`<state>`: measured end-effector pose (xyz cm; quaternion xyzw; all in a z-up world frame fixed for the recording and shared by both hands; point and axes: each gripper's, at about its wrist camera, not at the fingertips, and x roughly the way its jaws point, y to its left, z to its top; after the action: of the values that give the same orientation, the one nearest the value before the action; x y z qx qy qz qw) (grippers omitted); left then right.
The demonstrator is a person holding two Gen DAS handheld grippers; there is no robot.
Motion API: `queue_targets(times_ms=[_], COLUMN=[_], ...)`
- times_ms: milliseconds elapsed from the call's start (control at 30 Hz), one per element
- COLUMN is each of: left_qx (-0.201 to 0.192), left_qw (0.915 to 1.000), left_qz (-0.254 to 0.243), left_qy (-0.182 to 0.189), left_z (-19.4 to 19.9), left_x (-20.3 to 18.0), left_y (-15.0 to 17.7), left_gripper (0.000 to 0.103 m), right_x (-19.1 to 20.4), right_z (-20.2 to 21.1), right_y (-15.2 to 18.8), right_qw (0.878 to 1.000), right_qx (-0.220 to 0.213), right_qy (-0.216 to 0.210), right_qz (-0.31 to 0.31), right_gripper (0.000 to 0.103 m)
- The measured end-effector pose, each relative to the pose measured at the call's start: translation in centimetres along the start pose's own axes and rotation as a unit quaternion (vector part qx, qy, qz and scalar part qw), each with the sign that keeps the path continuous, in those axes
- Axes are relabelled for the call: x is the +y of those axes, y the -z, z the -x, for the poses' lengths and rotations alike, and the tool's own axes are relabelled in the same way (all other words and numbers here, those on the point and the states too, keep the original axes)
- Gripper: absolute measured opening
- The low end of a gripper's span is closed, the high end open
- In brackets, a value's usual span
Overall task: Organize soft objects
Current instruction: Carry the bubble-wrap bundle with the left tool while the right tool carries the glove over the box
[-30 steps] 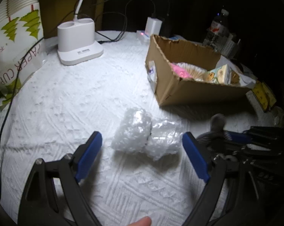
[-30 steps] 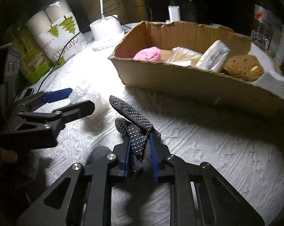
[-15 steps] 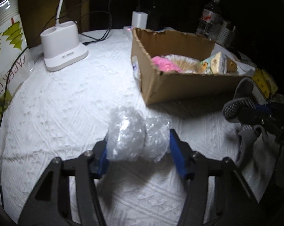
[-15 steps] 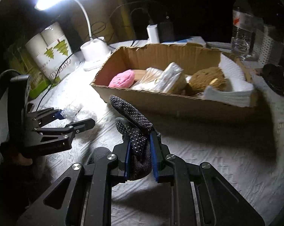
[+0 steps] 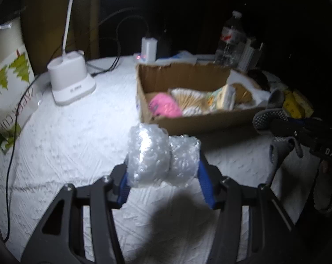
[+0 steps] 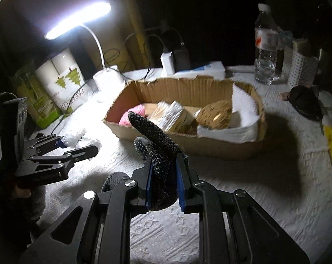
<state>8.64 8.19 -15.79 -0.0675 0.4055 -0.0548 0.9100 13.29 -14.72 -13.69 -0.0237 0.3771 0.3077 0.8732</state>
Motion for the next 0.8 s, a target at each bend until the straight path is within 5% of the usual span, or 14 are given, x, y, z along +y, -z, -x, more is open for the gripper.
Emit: queue_targets(times_ms=[633,800], left_qx=[-0.047,-0.065], left_qw=[0.9986,0.9976], left_qz=[-0.019,-0.021], left_qy=[0.018,-0.001], left_z=[1.6,1.7], left_x=[-3.9,-4.3], left_y=[-4.9,-6.2], left_gripper=[0.054,0.054], right_x=[-3.0,-3.7], right_z=[3.1,3.1], right_y=[-3.0,-4.1], right_qw=[0.998,0.998], right_qx=[-0.055,-0.068], right_qy=[0.007,0.010], right_qz=[0.003,0.002], right_gripper=[0.020,0.020])
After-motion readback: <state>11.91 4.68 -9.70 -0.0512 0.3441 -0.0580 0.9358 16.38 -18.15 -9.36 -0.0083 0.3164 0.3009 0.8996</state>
